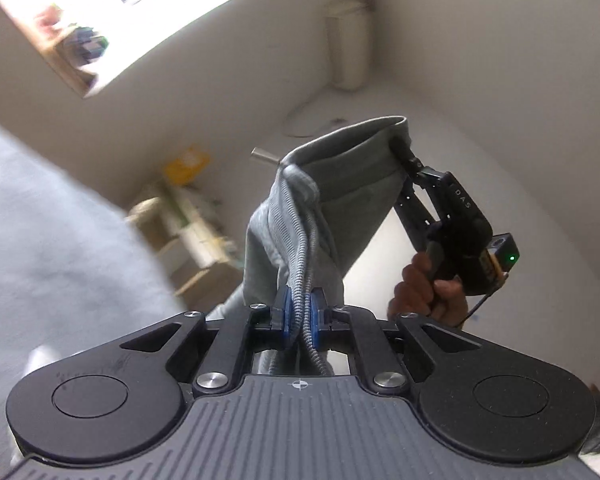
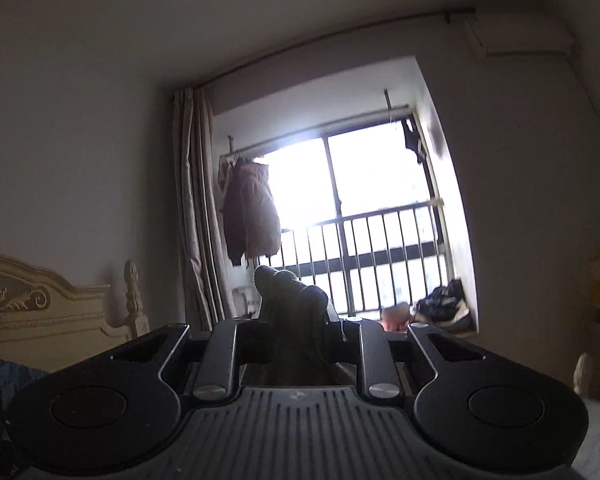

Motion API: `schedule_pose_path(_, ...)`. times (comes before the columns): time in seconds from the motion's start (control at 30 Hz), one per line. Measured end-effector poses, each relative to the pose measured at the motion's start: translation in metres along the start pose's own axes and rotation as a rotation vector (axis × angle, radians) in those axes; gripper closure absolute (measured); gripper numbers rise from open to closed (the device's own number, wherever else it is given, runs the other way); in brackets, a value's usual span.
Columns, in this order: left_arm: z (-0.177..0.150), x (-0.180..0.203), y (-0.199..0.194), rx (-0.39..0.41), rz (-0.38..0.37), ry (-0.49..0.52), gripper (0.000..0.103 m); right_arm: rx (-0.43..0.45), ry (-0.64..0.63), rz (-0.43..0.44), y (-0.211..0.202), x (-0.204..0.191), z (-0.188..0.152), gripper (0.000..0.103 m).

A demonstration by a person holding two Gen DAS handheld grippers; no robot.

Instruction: Fold clothes

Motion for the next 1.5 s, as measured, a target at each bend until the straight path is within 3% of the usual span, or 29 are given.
schedule_pose_path(0.17,-0.014,-0.106,-0.038,-0.009,0.267,-0.122,0.096,-0.169,0.196,0.065,0.112,0.022,-0.132,0.080)
schedule_pose_path(0.33,-0.030,-0.204,-0.089,0.002,0.510,-0.224,0.096,-0.322,0.354,0.162,0.229,0.013,-0.265,0.080)
schedule_pose_path(0.47,-0.036,-0.263,-0.133,0.024,0.622,-0.316,0.098,-0.478,0.388,0.241,0.309,-0.022,-0.365,0.080)
schedule_pose_path(0.57,-0.035,-0.295,-0.163,0.047,0.679,-0.389,0.098,-0.570,0.388,0.305,0.331,-0.055,-0.414,0.080)
schedule_pose_path(0.73,-0.030,-0.327,-0.213,0.072,0.732,-0.445,0.098,-0.675,0.403,0.418,0.356,-0.091,-0.451,0.080)
schedule_pose_path(0.9,-0.049,-0.363,-0.250,0.027,0.820,-0.475,0.097,-0.801,0.384,0.487,0.383,-0.127,-0.503,0.079)
schedule_pose_path(1.0,-0.061,-0.393,-0.254,-0.014,0.914,-0.531,0.091,-0.925,0.339,0.432,0.398,-0.131,-0.554,0.069)
schedule_pose_path(1.07,-0.067,-0.395,-0.260,-0.016,0.927,-0.547,0.090,-0.996,0.341,0.358,0.404,-0.125,-0.582,0.065)
schedule_pose_path(1.13,-0.065,-0.389,-0.260,-0.017,0.926,-0.528,0.084,-0.978,0.448,0.322,0.408,-0.110,-0.581,0.065)
schedule_pose_path(1.2,-0.064,-0.382,-0.260,-0.029,0.920,-0.516,0.074,-0.918,0.552,0.306,0.407,-0.091,-0.564,0.054)
schedule_pose_path(1.27,-0.063,-0.375,-0.260,-0.040,0.915,-0.503,0.071,-0.855,0.631,0.294,0.402,-0.069,-0.542,0.050)
schedule_pose_path(1.37,-0.070,-0.368,-0.261,-0.067,0.911,-0.499,0.063,-0.831,0.627,0.276,0.385,-0.034,-0.514,0.047)
schedule_pose_path(1.5,-0.082,-0.372,-0.245,-0.125,0.893,-0.495,0.061,-0.954,0.588,0.234,0.352,-0.003,-0.518,0.043)
Point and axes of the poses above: each gripper's, at about its wrist camera, not at the fingertips, and y roughly the way its jaws point, x to its right, z to its top, the point moved 10 cm from there along y, roughly the way its jaws point, and after that the axes turned 8 degrees about z, right-handed, at the moved point
